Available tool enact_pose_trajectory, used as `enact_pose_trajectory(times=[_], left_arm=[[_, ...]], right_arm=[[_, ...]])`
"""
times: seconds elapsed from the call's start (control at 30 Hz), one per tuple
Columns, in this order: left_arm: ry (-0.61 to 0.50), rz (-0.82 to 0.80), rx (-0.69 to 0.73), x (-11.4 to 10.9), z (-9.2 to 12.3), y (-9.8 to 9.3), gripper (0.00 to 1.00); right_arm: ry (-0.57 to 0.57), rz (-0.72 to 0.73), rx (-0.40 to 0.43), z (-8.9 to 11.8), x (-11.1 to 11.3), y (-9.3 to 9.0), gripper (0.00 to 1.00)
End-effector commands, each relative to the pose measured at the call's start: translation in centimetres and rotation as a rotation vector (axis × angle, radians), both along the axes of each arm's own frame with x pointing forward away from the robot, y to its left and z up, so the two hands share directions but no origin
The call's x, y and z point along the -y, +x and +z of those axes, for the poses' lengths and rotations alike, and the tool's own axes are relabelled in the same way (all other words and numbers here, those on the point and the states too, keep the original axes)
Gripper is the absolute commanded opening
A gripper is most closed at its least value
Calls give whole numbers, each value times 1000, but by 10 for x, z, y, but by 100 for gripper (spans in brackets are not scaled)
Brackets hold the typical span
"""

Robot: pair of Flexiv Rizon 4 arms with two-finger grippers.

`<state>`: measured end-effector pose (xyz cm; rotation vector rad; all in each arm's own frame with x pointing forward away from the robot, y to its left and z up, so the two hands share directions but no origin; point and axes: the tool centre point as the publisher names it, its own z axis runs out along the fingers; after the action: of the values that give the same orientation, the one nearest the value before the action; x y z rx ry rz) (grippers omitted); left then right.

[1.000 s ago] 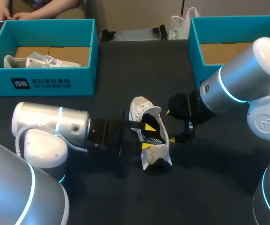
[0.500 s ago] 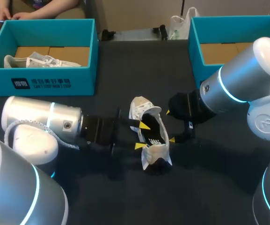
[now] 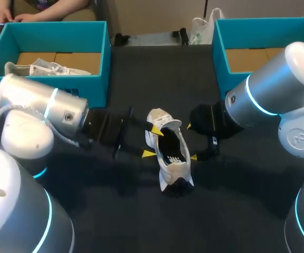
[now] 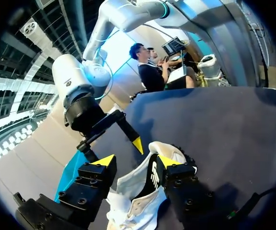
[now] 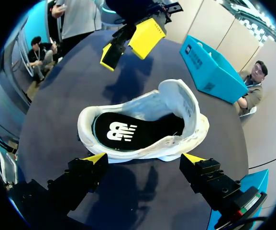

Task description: Take the shoe out of the shoebox, open the shoe tongue, remove and reinsert the insole, then place the shoe into the shoebox

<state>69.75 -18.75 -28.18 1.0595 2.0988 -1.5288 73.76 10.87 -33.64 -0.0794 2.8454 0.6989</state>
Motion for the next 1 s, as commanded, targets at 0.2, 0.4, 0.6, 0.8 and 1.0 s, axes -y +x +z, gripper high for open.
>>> enact_pose_trajectory(times=[0.2,0.4,0.6,0.8,1.0], left_arm=[[263,-226,18,-7,20,19,76],[383,-283,50,-12,34,31,100],[467,-313,48,-14,46,36,100],[467,-313,48,-14,46,36,100],[467,-313,48,-14,46,36,100]], right_arm=[[8,-11,5,0,3,-2,100],[7,-46,-16,3,13,-6,100],[-20,-60,-52,14,26,-4,100],[-39,-63,-85,27,46,-2,100],[-37,-49,-116,41,63,3,100]])
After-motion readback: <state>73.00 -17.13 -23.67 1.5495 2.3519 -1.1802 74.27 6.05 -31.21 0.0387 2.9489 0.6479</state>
